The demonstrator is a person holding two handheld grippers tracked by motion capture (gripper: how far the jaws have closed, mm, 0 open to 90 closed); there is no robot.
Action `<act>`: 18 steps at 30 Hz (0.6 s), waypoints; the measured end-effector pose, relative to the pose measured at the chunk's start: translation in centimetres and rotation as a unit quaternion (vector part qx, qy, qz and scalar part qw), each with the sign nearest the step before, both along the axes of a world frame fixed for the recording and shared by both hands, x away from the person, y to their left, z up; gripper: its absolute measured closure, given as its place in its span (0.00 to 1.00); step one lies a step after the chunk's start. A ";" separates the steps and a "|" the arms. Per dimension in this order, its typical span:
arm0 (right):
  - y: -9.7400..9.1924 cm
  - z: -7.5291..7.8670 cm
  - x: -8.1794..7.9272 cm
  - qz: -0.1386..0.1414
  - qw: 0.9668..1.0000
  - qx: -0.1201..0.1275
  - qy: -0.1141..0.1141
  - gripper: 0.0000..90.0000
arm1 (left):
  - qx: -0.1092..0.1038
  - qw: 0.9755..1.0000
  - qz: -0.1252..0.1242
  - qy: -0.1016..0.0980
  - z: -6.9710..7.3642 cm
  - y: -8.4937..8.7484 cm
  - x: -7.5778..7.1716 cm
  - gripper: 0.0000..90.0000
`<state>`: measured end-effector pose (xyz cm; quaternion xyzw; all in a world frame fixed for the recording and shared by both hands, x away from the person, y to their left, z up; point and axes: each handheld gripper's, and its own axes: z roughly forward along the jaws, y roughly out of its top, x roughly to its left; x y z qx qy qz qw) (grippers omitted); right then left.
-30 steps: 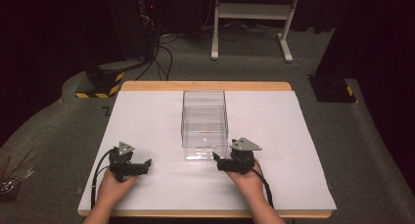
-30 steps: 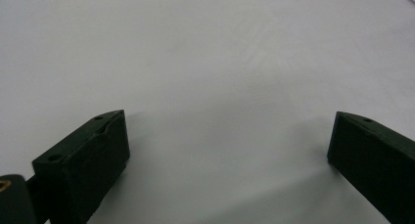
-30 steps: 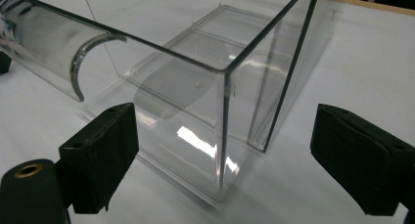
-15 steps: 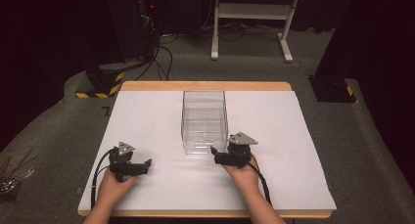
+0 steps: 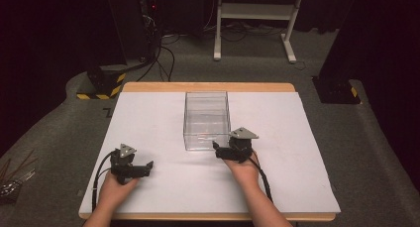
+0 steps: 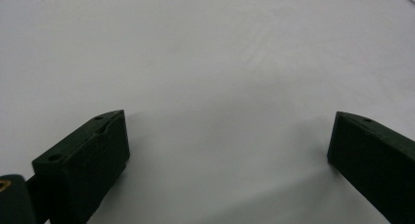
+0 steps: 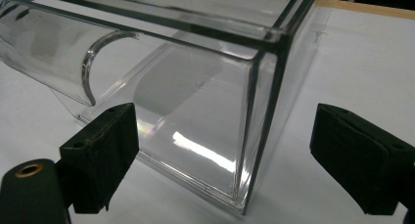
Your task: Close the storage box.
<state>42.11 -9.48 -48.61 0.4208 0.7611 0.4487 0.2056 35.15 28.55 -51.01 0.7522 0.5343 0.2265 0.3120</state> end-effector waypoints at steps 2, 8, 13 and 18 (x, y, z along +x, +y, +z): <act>0.0 0.0 0.2 0.000 1.000 -0.003 -0.003 0.12 | 0.000 1.000 0.000 0.000 0.0 0.0 0.0 0.02; 0.1 0.1 0.6 -0.003 1.000 -0.003 -0.001 0.12 | 0.002 1.000 -0.002 0.001 0.0 0.0 0.0 0.02; 0.2 0.1 1.2 -0.009 1.000 -0.006 -0.001 0.12 | 0.002 1.000 -0.002 0.001 0.0 0.0 0.0 0.02; 0.1 0.0 1.7 -0.023 1.000 -0.002 0.002 0.13 | 0.001 1.000 -0.001 0.001 0.0 0.0 0.0 0.02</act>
